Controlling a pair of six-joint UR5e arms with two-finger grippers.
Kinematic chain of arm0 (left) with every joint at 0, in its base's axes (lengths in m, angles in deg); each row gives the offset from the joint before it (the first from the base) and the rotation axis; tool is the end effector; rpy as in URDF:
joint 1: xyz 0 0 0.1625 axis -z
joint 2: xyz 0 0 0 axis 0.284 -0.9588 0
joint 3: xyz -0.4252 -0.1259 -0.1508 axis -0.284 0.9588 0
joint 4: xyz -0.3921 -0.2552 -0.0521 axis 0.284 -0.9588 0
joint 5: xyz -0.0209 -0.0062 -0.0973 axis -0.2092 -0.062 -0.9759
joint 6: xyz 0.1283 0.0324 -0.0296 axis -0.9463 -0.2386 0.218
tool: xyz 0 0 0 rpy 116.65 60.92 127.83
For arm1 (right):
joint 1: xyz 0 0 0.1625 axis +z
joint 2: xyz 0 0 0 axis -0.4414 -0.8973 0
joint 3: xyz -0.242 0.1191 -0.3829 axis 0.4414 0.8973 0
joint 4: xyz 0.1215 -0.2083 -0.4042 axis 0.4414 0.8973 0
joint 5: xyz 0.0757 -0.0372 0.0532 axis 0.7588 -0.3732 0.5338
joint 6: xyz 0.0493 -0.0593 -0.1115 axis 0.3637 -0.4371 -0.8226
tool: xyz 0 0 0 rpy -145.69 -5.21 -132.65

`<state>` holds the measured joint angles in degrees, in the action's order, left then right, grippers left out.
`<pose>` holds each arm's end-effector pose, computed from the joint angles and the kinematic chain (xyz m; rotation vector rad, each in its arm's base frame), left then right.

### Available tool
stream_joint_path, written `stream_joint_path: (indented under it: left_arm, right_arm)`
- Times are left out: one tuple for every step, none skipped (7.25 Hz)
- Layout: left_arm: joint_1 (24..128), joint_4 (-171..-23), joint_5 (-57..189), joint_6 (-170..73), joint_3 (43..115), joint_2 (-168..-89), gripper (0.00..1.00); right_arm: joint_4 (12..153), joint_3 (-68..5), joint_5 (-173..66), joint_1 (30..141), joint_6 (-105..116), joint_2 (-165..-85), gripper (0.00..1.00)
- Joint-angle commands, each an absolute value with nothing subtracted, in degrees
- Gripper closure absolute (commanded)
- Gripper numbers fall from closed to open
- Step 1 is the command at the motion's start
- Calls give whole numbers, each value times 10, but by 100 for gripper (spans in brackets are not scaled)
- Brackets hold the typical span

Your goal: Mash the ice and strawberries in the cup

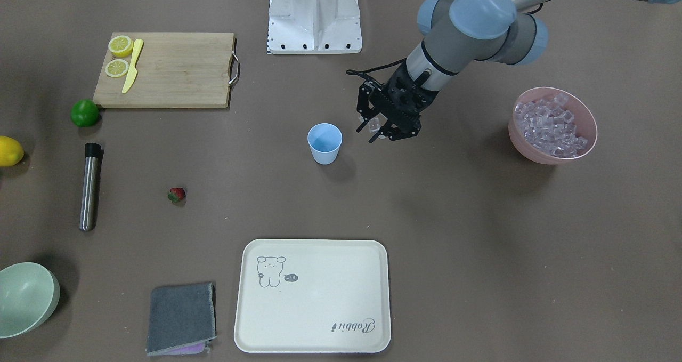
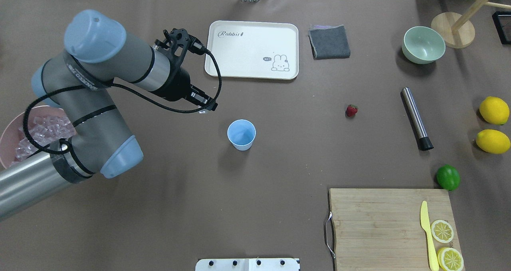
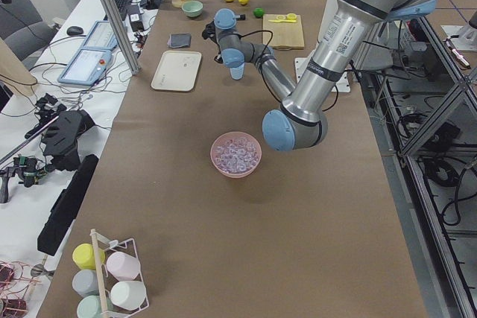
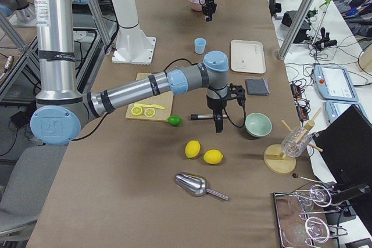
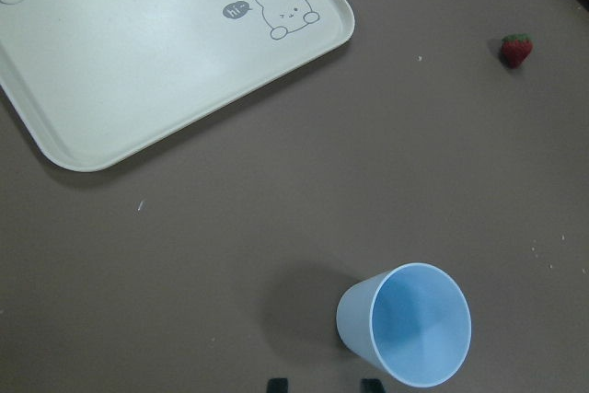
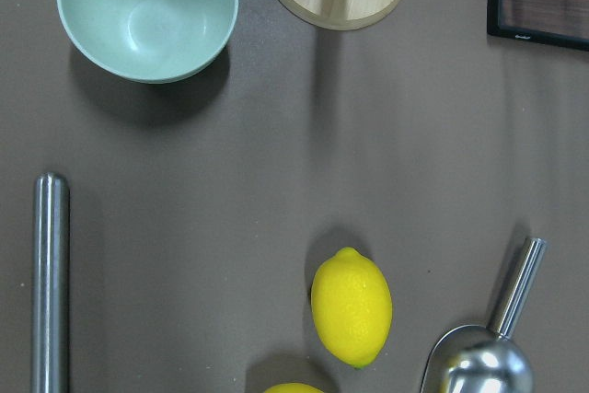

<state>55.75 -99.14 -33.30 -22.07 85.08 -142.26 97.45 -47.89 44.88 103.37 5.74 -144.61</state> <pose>0.5366 -0.5203 0.2070 0.4810 1.1796 0.4726 -0.0629 -0.5575 0.5575 0.1587 -0.6052 -0.0214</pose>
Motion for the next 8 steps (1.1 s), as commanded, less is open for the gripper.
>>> stream_joint_path:
  left_arm:
    - [503,-1023,-252,-162,838,-1440,100]
    - [480,-1025,-220,-150,837,-1444,100]
    - [463,-1035,-186,-135,825,-1456,100]
    - [459,-1036,-172,-125,813,-1467,100]
    - [459,-1043,-171,-129,802,-1469,100]
    - [463,-1046,-171,-135,793,-1469,100]
    - [465,-1049,-171,-138,789,-1469,100]
    - [465,-1067,-171,-138,782,-1468,100]
  right_arm:
    - [974,-479,448,1034,57,-1447,0]
    - [974,-478,448,1034,57,-1447,0]
    - [974,-478,447,1034,56,-1447,0]
    - [974,-477,447,1033,56,-1447,0]
    - [974,-477,447,1032,56,-1447,0]
    - [974,-477,447,1032,56,-1447,0]
    - [974,-478,447,1032,57,-1449,0]
    - [974,-478,447,1032,57,-1451,0]
